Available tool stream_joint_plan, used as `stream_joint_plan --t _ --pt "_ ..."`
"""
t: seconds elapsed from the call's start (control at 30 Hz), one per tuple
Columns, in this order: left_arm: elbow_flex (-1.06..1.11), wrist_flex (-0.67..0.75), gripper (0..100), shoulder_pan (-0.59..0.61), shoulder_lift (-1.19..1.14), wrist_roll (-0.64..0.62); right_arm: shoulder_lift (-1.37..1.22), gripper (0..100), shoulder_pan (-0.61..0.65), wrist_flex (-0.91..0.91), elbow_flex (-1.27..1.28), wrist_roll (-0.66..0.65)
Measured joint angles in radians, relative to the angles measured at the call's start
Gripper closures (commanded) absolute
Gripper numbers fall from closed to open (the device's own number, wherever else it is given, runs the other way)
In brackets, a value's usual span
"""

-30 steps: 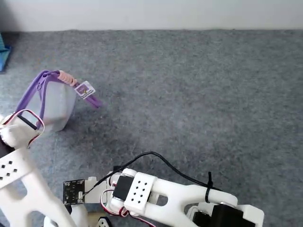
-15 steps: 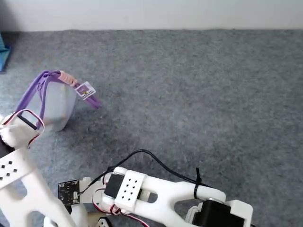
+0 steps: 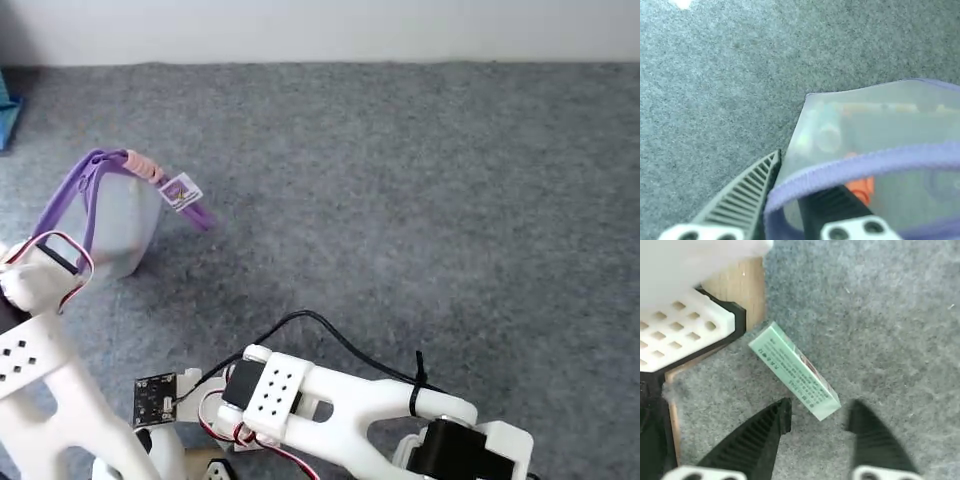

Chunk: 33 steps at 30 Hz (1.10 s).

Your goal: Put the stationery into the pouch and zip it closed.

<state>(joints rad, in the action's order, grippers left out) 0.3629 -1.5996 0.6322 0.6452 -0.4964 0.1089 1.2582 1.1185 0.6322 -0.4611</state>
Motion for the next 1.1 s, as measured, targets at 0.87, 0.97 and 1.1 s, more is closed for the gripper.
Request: stream_joint_plan --t 0.87,0.97,1.1 --pt "0.0 0.0 99 0.0 0.0 0.0 -0.017 93.9 -0.069 0.089 -0.149 0.339" --pt "0.0 0.0 99 0.0 0.0 0.0 -0.101 86.4 -0.069 0.14 -0.245 0.485" --pt "0.0 0.0 99 0.0 0.0 0.0 -0.224 81.4 -0.069 0.239 -0.411 0.717"
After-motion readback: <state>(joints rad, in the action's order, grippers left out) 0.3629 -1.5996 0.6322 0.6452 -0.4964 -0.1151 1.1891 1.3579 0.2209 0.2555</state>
